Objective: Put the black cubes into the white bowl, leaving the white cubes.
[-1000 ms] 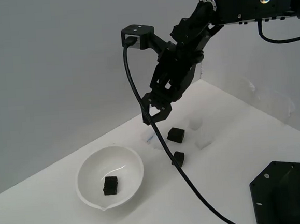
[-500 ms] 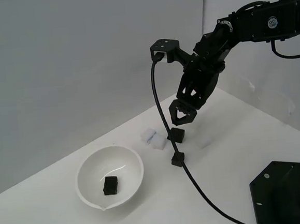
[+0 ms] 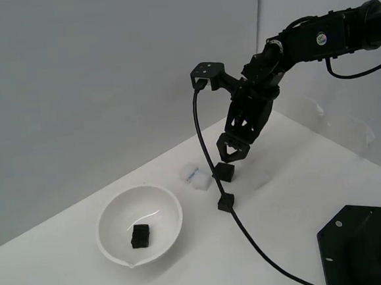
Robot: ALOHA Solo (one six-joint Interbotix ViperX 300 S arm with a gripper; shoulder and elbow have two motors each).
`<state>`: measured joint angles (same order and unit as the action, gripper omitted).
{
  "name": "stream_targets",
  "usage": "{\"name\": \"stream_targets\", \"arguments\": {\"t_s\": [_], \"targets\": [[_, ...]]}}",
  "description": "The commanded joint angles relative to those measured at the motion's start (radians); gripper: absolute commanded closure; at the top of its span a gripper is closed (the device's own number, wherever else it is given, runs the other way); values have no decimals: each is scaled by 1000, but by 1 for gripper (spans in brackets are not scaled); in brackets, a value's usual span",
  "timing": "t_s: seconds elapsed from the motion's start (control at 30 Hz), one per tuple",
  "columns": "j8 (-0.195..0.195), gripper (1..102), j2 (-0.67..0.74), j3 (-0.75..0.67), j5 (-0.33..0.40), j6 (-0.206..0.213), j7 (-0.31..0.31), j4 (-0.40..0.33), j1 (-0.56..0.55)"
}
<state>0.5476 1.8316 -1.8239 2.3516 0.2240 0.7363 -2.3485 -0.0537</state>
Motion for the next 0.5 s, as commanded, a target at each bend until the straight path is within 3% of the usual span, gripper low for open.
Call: {"name": "stream_targets", "arguments": {"t_s": [0.0, 0.17, 0.47], "targets": [[21, 3, 5, -12, -6, 38, -2, 0, -5], [38, 3, -41, 34, -6, 74, -12, 0, -5], [41, 3, -97, 91, -6, 86, -41, -2, -17]]}}
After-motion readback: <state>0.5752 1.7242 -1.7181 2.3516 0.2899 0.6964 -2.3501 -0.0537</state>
